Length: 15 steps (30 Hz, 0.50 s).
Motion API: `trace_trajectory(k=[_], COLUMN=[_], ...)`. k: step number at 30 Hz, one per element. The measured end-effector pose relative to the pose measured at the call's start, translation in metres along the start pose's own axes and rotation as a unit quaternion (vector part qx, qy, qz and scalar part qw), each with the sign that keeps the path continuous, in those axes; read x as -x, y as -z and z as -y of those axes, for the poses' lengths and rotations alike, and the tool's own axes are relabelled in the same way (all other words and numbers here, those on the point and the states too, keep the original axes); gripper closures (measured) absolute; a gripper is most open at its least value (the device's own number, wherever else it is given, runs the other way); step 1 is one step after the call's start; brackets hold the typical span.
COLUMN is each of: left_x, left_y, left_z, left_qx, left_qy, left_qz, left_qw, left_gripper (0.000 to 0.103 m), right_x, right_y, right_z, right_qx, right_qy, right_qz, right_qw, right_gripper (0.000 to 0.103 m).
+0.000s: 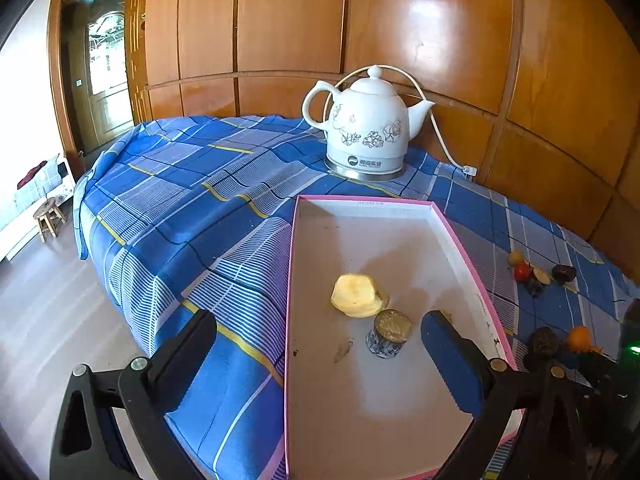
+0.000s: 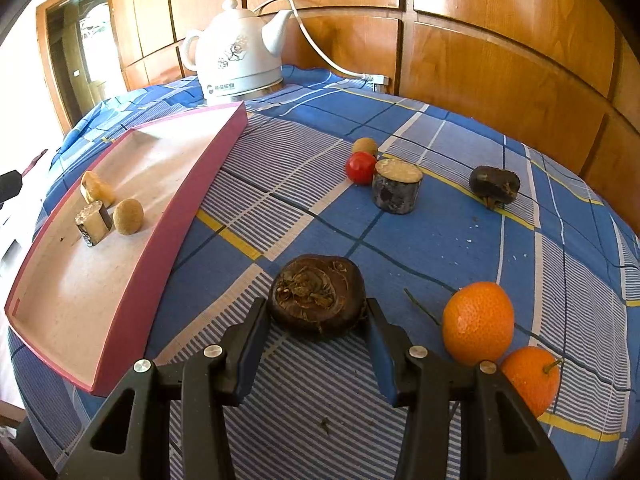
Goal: Organize fruits
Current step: 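Grasp the dark round fruit with the right gripper and lift it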
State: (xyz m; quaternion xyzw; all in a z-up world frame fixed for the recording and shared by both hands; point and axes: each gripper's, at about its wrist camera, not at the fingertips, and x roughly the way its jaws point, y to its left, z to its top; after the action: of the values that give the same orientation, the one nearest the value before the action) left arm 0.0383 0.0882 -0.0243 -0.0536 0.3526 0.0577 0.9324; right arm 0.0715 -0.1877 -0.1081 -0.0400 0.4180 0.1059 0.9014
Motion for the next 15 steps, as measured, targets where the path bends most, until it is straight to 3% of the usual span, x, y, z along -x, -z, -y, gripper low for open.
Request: trace_trajectory(k=[10,15], left_x=[-0.002,-0.004], left_y=[0.002,0.003], left_z=[-0.002,-0.006], left_qx=[0.004,0.004], left_qy=[0.005,0.004], left_qz=[-0.007,-0.007], left_qw=[1.0000,1.0000], left_gripper=[0.000,0.000], right_x=[0.000,0.004], right_y=[-0.006,-0.023], right_z=[-0.001,0.004], right_qx=[-0.007,-0.043], right_qy=[0.005,0.010], right_qz=[-0.021,-0.047], right_qw=[1.000,0.998], right_gripper=[0.056,0.057])
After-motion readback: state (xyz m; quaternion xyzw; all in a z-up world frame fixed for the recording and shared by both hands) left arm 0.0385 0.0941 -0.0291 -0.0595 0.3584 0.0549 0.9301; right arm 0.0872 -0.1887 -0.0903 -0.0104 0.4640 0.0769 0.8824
